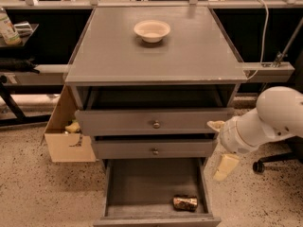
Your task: Pick orange can from bottom drawer and place on counter
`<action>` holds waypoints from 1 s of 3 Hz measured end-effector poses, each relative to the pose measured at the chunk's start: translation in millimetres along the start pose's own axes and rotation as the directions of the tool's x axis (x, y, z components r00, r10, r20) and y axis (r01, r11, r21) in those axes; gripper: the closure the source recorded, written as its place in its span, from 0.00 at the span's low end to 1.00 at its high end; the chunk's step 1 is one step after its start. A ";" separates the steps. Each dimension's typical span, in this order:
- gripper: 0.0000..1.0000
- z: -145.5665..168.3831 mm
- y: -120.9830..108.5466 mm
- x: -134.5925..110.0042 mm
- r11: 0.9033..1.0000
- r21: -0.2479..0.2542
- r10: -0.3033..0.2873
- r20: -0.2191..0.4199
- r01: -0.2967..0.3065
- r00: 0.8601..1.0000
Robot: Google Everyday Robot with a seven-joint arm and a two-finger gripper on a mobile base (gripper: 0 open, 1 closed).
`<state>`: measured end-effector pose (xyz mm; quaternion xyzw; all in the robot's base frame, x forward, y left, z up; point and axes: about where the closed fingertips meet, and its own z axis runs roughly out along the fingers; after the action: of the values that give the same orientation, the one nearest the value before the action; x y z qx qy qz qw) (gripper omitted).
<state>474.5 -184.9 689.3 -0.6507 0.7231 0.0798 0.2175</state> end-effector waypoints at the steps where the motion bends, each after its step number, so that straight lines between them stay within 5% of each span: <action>1: 0.00 43.3 8.4 19.9 0.999 -0.032 -0.021 0.016 0.021 1.000; 2: 0.00 92.5 22.9 39.0 0.996 -0.083 -0.033 0.019 0.035 0.999; 3: 0.00 92.5 23.0 39.0 0.996 -0.083 -0.033 0.019 0.035 0.999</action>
Offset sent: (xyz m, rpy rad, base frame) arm -0.0110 0.0075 -0.1649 0.0045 0.1022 0.1096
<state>469.3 -180.1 586.6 -0.6707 0.7061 0.1117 0.1979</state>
